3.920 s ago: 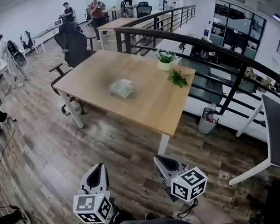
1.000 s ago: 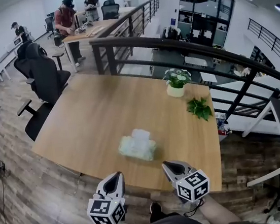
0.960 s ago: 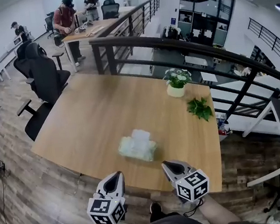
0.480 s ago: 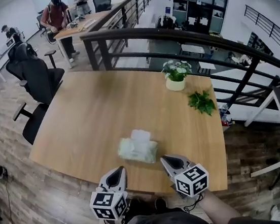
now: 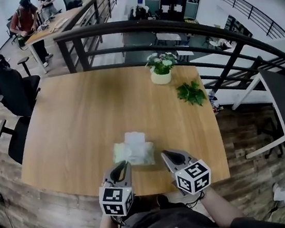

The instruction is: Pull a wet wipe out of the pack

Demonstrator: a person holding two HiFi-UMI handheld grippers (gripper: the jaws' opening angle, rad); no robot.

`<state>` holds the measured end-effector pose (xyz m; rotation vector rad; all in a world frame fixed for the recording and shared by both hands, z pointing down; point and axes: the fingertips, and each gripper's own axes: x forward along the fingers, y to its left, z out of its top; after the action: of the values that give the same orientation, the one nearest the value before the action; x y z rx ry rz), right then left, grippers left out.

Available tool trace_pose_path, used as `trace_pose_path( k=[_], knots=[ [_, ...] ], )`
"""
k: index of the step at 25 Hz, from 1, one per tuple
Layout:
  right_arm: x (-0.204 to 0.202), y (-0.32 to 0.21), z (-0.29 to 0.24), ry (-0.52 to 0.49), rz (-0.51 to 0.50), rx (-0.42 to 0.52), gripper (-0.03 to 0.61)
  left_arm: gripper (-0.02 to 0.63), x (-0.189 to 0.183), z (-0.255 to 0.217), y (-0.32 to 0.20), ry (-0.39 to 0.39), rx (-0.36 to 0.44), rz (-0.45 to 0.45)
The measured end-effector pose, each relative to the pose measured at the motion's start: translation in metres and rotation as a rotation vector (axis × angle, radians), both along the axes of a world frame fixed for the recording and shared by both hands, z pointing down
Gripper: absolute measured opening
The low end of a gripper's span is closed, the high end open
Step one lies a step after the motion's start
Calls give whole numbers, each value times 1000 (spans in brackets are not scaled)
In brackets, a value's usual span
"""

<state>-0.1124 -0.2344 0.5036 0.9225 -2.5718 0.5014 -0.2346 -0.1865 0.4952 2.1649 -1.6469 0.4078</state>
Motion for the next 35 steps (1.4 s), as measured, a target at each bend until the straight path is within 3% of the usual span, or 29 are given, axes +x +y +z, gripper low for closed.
trace_pose_path(
  k=[3, 5, 13, 16, 21, 28, 31, 35],
  knots=[
    [6, -5, 5, 0, 43, -15, 25, 46, 7, 11, -13, -27, -5, 47],
    [11, -8, 8, 3, 69, -22, 25, 199, 15, 19, -20, -29, -14, 91],
    [25, -19, 16, 1, 152, -41, 25, 249, 17, 43, -48, -119, -64, 110],
    [26, -22, 21, 6, 166, -48, 25, 249, 15, 51, -55, -144, -90, 96],
    [22, -27, 25, 8, 183, -56, 25, 249, 8, 65, -60, -102, -157, 87],
    [14, -32, 31, 14, 188, -68, 25, 242, 1, 64, -68, -38, -162, 73],
    [8, -33, 34, 21, 185, -76, 25, 201, -2, 68, -68, -47, -183, 92],
    [-1, -35, 39, 31, 171, -85, 25, 99, -1, 72, -66, -43, -211, 120]
  ],
)
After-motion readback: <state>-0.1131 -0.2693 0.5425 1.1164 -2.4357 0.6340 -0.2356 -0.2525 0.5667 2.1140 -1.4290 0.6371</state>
